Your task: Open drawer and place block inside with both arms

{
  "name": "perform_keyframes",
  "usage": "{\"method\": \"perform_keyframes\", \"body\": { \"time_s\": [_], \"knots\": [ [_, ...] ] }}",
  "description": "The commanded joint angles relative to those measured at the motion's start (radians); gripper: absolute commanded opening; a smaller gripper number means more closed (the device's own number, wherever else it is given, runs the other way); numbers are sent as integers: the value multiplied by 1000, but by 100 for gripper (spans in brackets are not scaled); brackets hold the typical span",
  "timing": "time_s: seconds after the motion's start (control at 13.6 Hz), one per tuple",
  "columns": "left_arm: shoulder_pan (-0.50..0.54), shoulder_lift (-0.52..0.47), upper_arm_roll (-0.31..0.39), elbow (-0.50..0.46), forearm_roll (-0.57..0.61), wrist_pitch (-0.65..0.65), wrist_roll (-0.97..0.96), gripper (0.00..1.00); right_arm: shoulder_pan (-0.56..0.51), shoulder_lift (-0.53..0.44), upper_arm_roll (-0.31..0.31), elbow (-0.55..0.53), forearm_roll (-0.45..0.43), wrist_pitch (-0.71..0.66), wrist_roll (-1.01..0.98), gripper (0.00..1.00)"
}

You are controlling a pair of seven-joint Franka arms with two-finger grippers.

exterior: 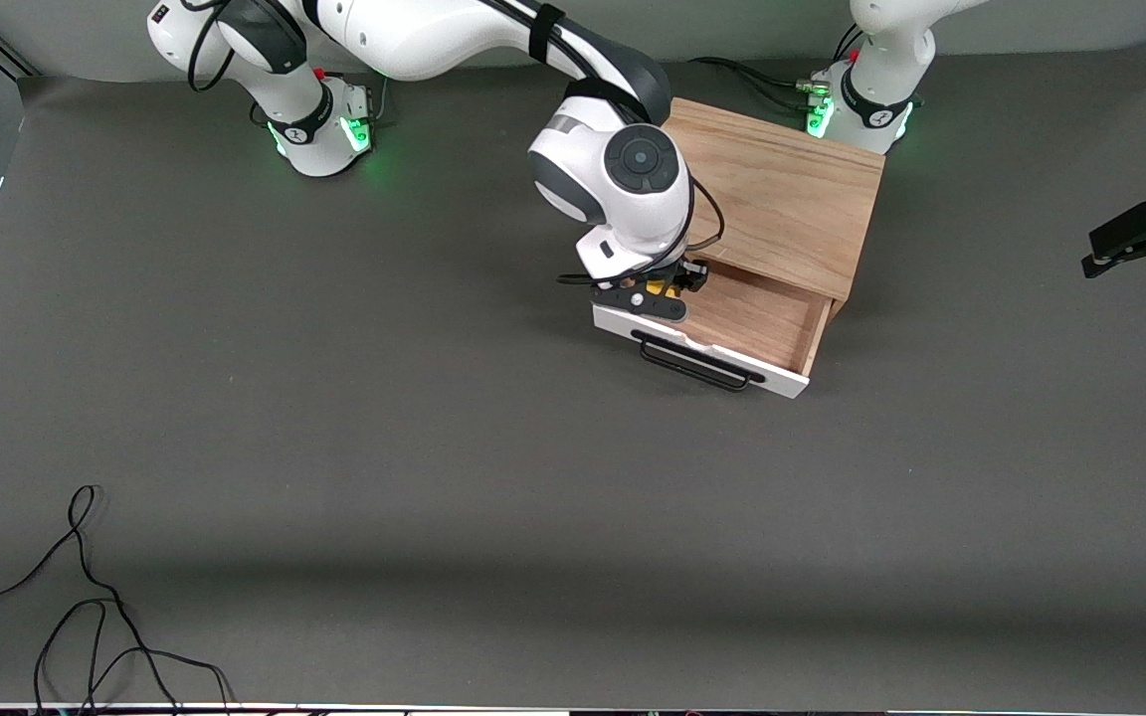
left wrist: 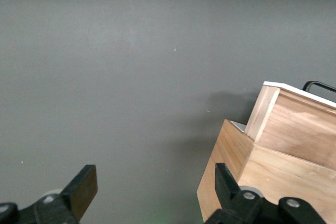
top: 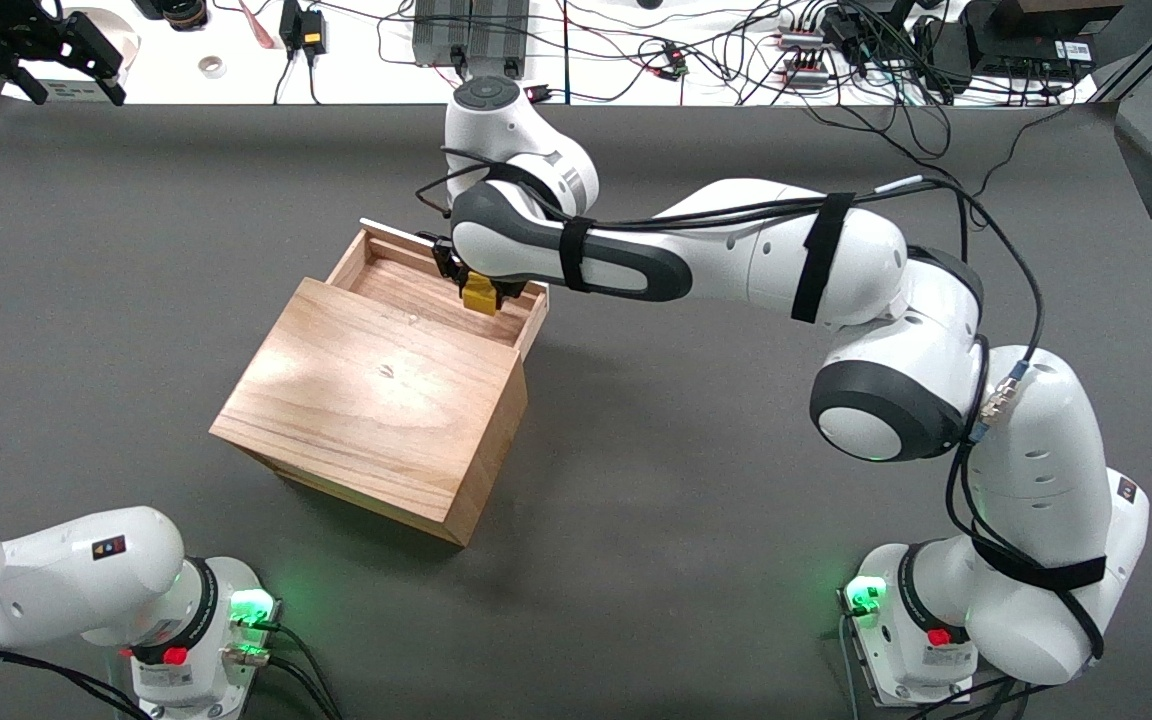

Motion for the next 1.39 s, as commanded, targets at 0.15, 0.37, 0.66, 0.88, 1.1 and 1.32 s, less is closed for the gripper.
{"method": "perform_keyframes", "body": {
  "time_s": [0.15,0.37,0.66,0.88,1.1,1.32],
  "knots": [
    [-234,3,172,13,0,11,17,100,31,68,-2,33,2,17,56,0],
    [-237,8,168,13,-1,13,17,100,31,87,-2,17,2,58,56,0],
    [-240,26,151,13,0,28,-5,100,30,90,-4,17,5,60,54,0],
    [-355,35,242,15,0,34,-10,100,28,88,-9,20,5,60,53,0],
    [-381,35,269,15,-1,36,-10,100,25,85,-10,21,2,60,51,74],
    [-380,35,265,15,0,37,-35,100,24,73,-12,24,2,58,47,81]
  ]
}}
